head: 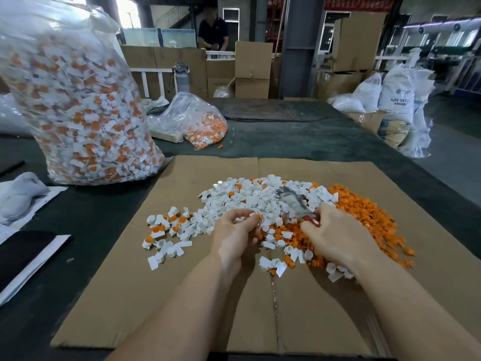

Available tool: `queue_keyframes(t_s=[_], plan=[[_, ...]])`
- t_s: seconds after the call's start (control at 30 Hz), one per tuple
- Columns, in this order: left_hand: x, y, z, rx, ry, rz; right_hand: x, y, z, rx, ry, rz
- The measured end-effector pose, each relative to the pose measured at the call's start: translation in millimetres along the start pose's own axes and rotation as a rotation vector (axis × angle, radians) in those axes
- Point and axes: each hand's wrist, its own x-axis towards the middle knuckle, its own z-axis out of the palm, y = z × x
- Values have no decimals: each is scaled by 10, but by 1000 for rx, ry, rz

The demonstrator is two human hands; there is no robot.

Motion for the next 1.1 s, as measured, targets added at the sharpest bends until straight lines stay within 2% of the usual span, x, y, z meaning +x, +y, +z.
queue_keyframes(t_s=[0.17, 0.4, 0.57, 0.77, 1.1], plan=[[56, 101, 50, 9, 48, 24, -128, -194, -84, 400, -352, -37], [85, 161, 45, 12, 109, 57, -183, -269, -139, 685, -608, 105], [113, 162, 51, 17, 130, 57, -170, -321, -151, 544, -608, 53], [101, 144, 84, -28, 147, 33, -155, -372, -88, 227, -429, -89], [43, 119, 82, -62, 154, 13, -162, -331, 61, 257, -343, -100]])
